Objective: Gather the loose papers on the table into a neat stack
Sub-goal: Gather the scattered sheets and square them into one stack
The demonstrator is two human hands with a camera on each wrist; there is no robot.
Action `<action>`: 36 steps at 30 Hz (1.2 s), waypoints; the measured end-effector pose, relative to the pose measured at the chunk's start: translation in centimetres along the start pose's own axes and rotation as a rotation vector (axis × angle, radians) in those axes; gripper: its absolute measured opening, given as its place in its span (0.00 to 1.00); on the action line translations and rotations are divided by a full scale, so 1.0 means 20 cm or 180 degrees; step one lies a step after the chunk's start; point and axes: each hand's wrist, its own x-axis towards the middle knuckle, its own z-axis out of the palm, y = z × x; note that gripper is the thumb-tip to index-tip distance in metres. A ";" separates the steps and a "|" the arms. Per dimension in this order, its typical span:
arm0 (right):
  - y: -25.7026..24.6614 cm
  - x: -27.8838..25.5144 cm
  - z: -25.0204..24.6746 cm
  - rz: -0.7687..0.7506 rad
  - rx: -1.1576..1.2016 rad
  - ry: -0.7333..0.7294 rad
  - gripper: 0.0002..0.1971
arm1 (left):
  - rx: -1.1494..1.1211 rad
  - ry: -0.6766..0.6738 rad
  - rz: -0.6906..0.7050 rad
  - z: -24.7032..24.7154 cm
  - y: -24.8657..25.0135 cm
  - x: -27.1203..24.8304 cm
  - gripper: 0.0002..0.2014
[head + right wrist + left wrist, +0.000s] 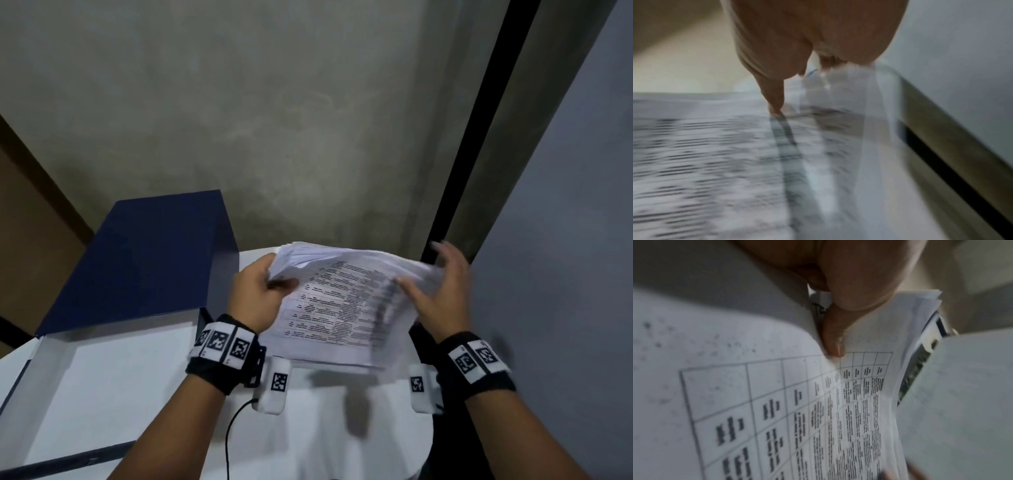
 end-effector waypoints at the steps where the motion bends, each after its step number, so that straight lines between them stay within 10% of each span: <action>1: 0.09 -0.01 -0.02 0.0551 0.0191 0.0061 0.47 | -0.0360 0.0040 -0.0129 -0.01 -0.02 -0.01 0.18; 4: 0.25 -0.07 -0.06 0.1622 0.1910 -0.0339 0.59 | -0.1003 0.0100 -0.0420 -0.02 -0.05 -0.06 0.18; 7: 0.31 -0.10 -0.08 0.2128 0.2866 -0.1193 0.37 | -0.1080 0.0070 -0.0595 0.01 -0.11 -0.09 0.16; 23: 0.37 -0.43 0.21 0.2045 0.1516 -0.1123 0.12 | -0.0069 0.0282 -0.1183 0.15 -0.58 -0.30 0.19; 36: 0.27 -0.36 0.12 0.1769 0.1833 -0.0696 0.19 | -0.0870 0.0355 -0.0766 0.15 -0.52 -0.25 0.19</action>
